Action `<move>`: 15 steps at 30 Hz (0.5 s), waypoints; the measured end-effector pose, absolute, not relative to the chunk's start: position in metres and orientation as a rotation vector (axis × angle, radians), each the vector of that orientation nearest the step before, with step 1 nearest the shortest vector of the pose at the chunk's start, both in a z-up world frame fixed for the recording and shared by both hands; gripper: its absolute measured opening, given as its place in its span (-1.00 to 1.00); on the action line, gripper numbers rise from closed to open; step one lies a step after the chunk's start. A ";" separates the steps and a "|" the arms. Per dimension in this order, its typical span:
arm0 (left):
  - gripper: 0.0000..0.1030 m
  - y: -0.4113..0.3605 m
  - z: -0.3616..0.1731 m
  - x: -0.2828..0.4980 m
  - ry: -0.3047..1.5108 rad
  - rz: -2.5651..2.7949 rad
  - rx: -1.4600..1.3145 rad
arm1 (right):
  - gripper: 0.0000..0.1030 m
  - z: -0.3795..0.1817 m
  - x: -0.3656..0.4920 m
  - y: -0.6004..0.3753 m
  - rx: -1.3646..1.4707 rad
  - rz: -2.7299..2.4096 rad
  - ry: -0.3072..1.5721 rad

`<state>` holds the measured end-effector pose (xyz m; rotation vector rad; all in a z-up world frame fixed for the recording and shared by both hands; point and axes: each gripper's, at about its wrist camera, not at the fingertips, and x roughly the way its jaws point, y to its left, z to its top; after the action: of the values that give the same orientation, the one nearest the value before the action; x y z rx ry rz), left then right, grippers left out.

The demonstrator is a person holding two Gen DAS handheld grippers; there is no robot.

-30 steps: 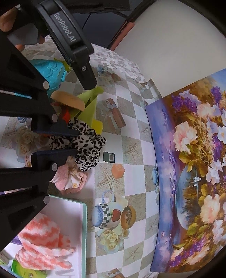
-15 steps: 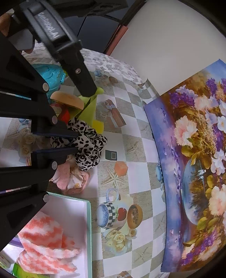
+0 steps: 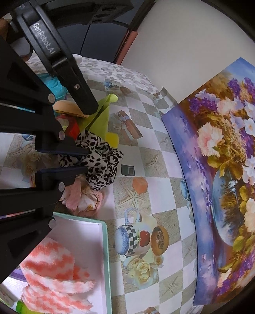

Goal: Organize soft objects
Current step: 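Grasp the beige round puff with the left tool while the right tool holds the scrunchie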

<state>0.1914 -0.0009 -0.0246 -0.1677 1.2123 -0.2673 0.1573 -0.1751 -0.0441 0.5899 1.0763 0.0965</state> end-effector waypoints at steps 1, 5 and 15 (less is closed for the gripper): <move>0.28 -0.003 -0.025 0.191 1.212 -0.265 -0.149 | -0.77 -0.044 0.157 -0.175 0.592 0.096 1.077; 0.23 -0.008 -0.025 0.190 1.218 -0.285 -0.122 | -0.77 -0.044 0.157 -0.177 0.603 0.094 1.077; -0.24 -0.017 -0.030 0.188 1.235 -0.332 -0.105 | -0.77 -0.045 0.155 -0.183 0.629 0.087 1.079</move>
<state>0.1883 -0.0166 -0.0305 -0.1054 1.2347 -0.3317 0.1553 -0.1831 -0.0449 0.6290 1.0789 0.0870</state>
